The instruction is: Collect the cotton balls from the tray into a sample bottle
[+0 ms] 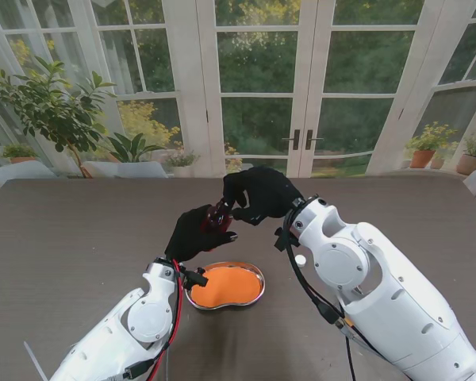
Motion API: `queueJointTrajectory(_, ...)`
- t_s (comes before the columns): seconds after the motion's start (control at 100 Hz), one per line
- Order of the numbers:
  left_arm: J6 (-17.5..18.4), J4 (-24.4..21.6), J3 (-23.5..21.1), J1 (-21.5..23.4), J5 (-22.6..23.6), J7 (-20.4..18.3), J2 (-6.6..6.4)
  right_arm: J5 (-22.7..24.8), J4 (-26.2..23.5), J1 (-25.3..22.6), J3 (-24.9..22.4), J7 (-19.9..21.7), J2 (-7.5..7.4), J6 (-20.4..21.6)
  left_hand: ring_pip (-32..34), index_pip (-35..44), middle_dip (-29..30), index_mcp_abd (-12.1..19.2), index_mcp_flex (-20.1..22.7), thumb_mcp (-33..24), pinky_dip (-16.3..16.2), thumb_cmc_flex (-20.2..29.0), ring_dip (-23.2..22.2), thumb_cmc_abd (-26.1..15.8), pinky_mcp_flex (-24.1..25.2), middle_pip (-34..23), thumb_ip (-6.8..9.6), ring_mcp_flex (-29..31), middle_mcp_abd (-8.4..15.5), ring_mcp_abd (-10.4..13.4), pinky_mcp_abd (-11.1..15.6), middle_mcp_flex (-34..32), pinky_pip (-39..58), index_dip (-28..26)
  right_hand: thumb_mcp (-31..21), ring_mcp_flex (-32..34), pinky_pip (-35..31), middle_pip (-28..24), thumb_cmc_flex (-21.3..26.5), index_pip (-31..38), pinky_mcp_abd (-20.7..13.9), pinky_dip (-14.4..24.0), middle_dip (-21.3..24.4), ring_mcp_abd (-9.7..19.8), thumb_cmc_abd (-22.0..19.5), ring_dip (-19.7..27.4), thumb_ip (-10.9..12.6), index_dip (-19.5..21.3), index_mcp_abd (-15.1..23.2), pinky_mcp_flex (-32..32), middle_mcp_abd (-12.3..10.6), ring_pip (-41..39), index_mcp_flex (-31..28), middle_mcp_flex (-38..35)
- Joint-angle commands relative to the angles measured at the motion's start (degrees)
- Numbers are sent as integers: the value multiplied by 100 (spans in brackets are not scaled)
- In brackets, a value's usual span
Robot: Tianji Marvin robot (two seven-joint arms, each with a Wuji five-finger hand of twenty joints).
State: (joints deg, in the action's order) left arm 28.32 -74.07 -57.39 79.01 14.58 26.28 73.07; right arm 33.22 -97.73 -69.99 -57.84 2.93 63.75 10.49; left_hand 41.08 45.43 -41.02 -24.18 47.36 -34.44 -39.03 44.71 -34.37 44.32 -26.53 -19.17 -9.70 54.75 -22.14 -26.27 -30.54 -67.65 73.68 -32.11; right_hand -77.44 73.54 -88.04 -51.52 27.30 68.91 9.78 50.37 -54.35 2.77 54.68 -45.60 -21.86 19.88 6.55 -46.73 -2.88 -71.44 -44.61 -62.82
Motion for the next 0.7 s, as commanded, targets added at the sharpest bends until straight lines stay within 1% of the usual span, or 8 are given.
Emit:
queueJointTrajectory(0.0,-15,-46,-26,-12,-25,-86,19,13,-79,-28,5,101,-4,27,121,518,31,1394,716,-899,18,908,-53,-1118,201,-41,62,33,630,-3,215,-407,37,-121,-284,205,-10,-101,24,281,-58,57,-94,87,-46,-78,-25,172,302,41,-155,-104,-153,-146)
queueJointTrajectory(0.46,-6,-26,-8,-35,-46,-91,26,-28,-84,-1,31,288,-42,76,116,513,36,1385,712,-892,18,911,-51,-1126,201,-35,60,26,629,-5,214,-403,36,-116,-277,203,-5,-104,2,304,-59,63,-99,86,-80,-75,-21,185,286,44,-164,-88,-144,-149)
queueJointTrajectory(0.69,-6,-27,-10,-33,-49,-100,24,10,-68,22,86,207,-22,36,117,517,43,1390,716,-885,18,906,-52,-1130,202,-33,61,26,633,-11,215,-401,35,-120,-261,205,-2,-99,1,302,-64,65,-96,85,-96,-80,-18,185,290,47,-163,-92,-133,-142)
